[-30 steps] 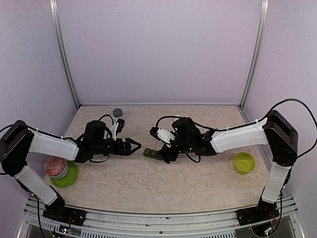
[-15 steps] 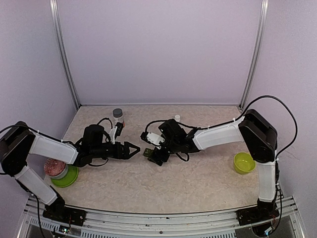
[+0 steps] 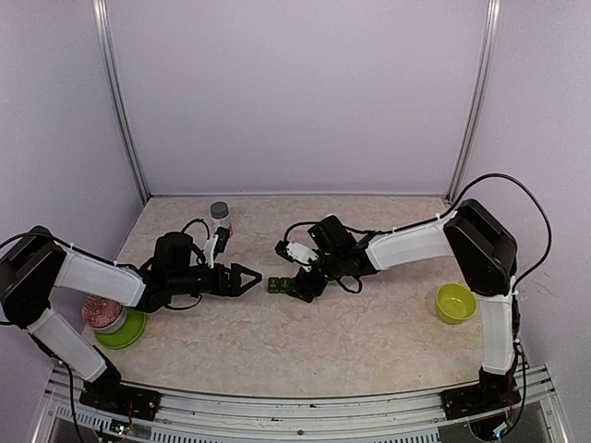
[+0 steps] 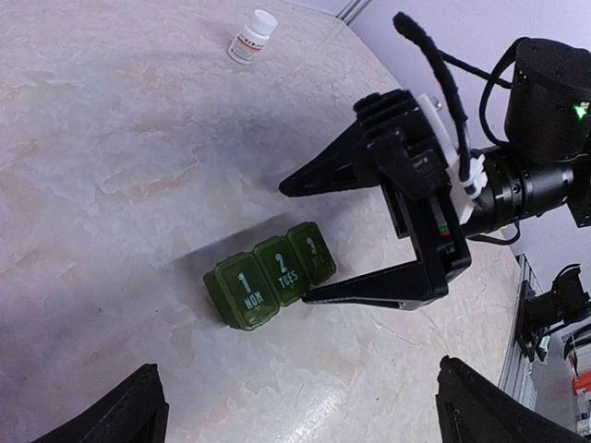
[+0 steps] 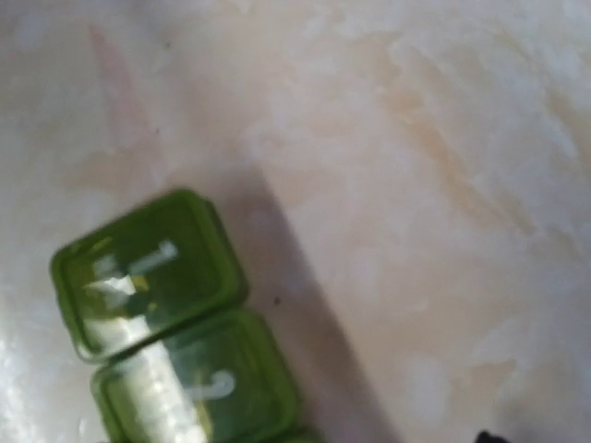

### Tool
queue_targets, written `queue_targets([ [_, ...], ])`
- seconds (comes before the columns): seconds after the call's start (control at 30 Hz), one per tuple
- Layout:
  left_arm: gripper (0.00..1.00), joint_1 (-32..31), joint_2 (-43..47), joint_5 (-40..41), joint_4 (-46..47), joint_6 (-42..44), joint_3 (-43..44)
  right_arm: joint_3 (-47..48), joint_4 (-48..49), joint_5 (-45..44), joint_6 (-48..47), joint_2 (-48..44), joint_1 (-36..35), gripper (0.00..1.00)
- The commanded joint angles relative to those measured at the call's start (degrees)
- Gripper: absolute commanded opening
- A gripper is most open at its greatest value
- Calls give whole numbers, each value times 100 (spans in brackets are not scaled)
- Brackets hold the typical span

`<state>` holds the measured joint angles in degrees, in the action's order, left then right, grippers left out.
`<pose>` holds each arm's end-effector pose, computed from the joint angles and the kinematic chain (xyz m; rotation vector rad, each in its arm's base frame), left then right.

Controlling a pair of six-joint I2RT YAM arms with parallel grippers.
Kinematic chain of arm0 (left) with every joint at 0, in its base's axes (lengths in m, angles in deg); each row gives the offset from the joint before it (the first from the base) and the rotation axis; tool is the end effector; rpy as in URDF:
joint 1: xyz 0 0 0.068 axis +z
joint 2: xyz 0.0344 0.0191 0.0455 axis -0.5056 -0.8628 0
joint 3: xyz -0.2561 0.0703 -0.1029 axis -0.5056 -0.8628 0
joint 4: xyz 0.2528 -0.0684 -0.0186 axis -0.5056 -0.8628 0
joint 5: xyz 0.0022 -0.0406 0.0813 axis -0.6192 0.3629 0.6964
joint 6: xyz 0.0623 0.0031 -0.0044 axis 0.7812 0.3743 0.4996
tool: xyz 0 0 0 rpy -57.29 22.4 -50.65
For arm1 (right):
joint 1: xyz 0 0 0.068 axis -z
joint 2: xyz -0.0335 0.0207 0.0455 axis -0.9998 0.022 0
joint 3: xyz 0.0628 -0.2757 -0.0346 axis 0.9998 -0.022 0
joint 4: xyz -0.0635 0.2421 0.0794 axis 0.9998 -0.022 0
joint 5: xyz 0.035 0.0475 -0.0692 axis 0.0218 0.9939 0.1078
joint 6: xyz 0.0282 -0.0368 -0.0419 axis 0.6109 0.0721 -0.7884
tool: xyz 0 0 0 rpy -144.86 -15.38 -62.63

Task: Sort the pills into containers
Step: Adjust the pill container at the center of the board, then pick up the pill container from the center of the board.

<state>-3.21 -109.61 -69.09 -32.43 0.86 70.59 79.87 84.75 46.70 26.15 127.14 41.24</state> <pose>0.2395 -0.1816 0.1653 0.4056 2.1090 -1.0507 0.3073 0.3466 0.1426 -1.2251 2.0937 0.5003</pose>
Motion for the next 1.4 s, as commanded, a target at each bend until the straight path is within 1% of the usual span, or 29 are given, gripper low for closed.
queue_targets([
  [0.0, 99, -34, -39, -157, 263, -9, -36, -53, -70, -31, -94, 201, -39, 79],
  [0.13, 99, -37, -101, -214, 279, -21, -16, -229, 144, 240, -195, 127, -35, 76],
  [0.3, 99, -45, -153, -280, 293, -22, 14, -296, 348, 352, -486, 163, -35, 72],
  [0.57, 99, -73, -195, -316, 296, -20, 35, -134, 408, 194, -811, 355, 19, 78],
  [0.67, 99, -77, -200, -342, 295, -18, 36, -82, 398, 389, -913, 409, 111, 79],
  [0.77, 99, -78, -208, -351, 289, -4, 35, 23, 283, 693, -1069, 508, 198, 77],
  [0.87, 99, -79, -237, -393, 307, -8, 46, 165, 103, 1117, -1222, 603, 250, 69],
  [0.97, 99, -82, -281, -437, 304, -14, 81, 195, 31, 1449, -1337, 618, 273, 58],
  [1.07, 99, -80, -317, -473, 311, -9, 107, 198, 13, 1566, -1369, 651, 268, 52],
  [1.13, 99, -80, -343, -490, 315, -13, 129, 168, 38, 1600, -1368, 662, 268, 43],
  [1.17, 99, -83, -355, -505, 312, -23, 138, 135, 66, 1617, -1362, 650, 268, 40],
  [1.27, 99, -81, -382, -531, 312, -28, 167, -6, 210, 1659, -1297, 543, 272, 35],
  [1.3, 99, -84, -390, -534, 307, -20, 176, -70, 277, 1667, -1259, 483, 273, 32],
  [1.37, 99, -82, -384, -545, 299, -18, 207, -186, 428, 1674, -1176, 322, 270, 31],
])
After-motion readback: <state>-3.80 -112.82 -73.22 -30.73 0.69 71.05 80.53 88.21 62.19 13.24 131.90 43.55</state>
